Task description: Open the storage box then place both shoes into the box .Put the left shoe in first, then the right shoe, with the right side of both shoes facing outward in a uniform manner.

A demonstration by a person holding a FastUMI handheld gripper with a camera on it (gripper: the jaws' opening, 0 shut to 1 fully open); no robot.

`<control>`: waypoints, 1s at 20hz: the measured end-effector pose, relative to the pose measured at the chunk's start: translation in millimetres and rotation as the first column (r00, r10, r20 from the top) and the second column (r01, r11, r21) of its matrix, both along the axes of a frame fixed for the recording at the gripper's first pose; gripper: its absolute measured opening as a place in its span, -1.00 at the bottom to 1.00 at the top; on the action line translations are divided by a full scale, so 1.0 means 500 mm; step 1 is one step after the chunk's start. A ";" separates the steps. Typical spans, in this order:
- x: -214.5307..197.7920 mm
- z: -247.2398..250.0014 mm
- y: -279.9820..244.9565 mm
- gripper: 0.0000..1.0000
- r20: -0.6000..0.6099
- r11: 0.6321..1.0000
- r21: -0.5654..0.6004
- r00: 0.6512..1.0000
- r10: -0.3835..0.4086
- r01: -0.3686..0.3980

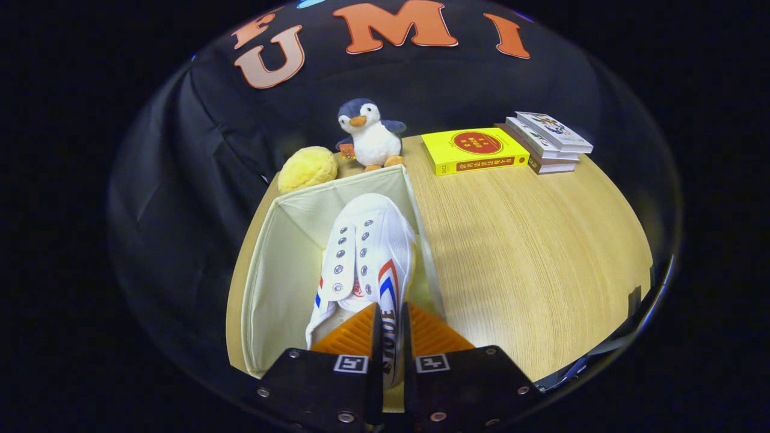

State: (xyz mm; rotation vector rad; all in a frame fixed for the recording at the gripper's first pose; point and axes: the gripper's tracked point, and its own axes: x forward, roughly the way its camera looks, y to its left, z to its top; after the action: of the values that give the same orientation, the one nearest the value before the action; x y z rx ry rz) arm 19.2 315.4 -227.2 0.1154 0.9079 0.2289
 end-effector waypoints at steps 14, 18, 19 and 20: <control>0.063 0.400 -0.152 0.97 0.421 0.997 0.078 0.906 -0.048 0.017; 0.063 0.491 -0.245 0.97 0.517 0.996 0.078 0.853 -0.070 0.034; 0.065 0.507 -0.271 0.97 0.534 0.996 0.078 0.842 -0.077 0.041; 0.064 0.520 -0.296 0.97 0.547 0.996 0.079 0.833 -0.081 0.045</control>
State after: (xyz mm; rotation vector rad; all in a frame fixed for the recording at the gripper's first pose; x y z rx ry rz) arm 51.4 167.3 33.0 0.1290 0.3173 0.2134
